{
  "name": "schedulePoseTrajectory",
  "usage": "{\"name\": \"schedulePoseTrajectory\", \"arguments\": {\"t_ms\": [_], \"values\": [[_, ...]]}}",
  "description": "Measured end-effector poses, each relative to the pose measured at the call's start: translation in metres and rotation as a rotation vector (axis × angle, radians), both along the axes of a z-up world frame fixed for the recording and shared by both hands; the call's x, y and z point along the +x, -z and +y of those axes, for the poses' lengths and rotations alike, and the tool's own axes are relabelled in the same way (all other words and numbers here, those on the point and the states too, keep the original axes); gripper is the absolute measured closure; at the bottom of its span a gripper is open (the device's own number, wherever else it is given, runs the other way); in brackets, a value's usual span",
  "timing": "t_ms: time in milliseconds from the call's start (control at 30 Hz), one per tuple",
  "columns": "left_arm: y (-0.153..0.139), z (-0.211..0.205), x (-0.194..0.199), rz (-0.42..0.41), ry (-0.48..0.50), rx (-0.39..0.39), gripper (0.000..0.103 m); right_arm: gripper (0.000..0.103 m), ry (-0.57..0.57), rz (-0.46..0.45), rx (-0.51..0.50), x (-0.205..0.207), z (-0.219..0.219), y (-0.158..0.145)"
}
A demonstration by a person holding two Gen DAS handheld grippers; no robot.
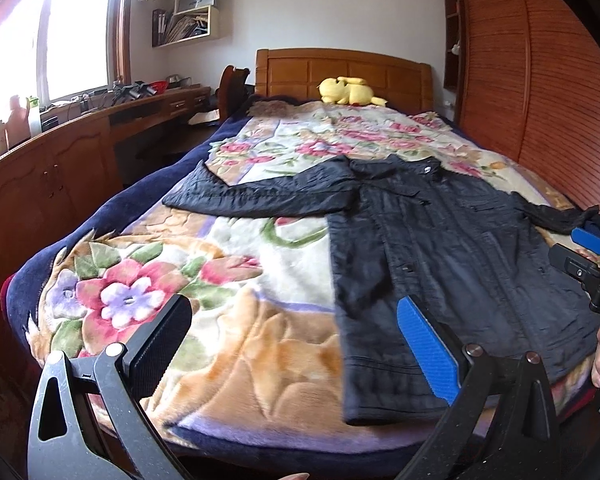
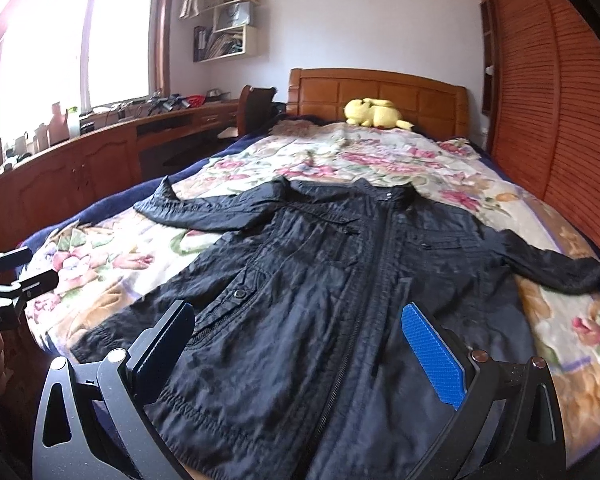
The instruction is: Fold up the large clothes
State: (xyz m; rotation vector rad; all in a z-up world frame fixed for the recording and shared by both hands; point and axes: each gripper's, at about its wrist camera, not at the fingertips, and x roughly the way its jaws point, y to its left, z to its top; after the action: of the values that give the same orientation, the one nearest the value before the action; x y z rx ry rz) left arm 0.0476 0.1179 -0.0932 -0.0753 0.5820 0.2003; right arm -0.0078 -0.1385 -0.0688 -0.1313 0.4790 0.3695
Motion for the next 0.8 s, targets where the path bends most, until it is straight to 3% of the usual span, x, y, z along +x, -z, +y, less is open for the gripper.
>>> {"name": "schedulePoseTrajectory", "arguments": {"t_ms": [333, 433, 633, 800], "values": [[0.019, 0.048, 0.043, 0.041, -0.058, -0.013, 0.000, 0.000, -0.113, 0.073, -0.108, 0.085, 0.055, 0.032], [0.020, 0.063, 0.056, 0.046, -0.064, -0.021, 0.000, 0.000, -0.142, 0.134, -0.107, 0.109, 0.062, 0.045], [0.025, 0.100, 0.085, 0.069, -0.064, -0.034, 0.000, 0.000, -0.153, 0.245, -0.091, 0.132, 0.063, 0.075], [0.034, 0.136, 0.122, 0.101, -0.060, -0.048, 0.000, 0.000, -0.141, 0.246, -0.066, 0.132, 0.056, 0.072]]}}
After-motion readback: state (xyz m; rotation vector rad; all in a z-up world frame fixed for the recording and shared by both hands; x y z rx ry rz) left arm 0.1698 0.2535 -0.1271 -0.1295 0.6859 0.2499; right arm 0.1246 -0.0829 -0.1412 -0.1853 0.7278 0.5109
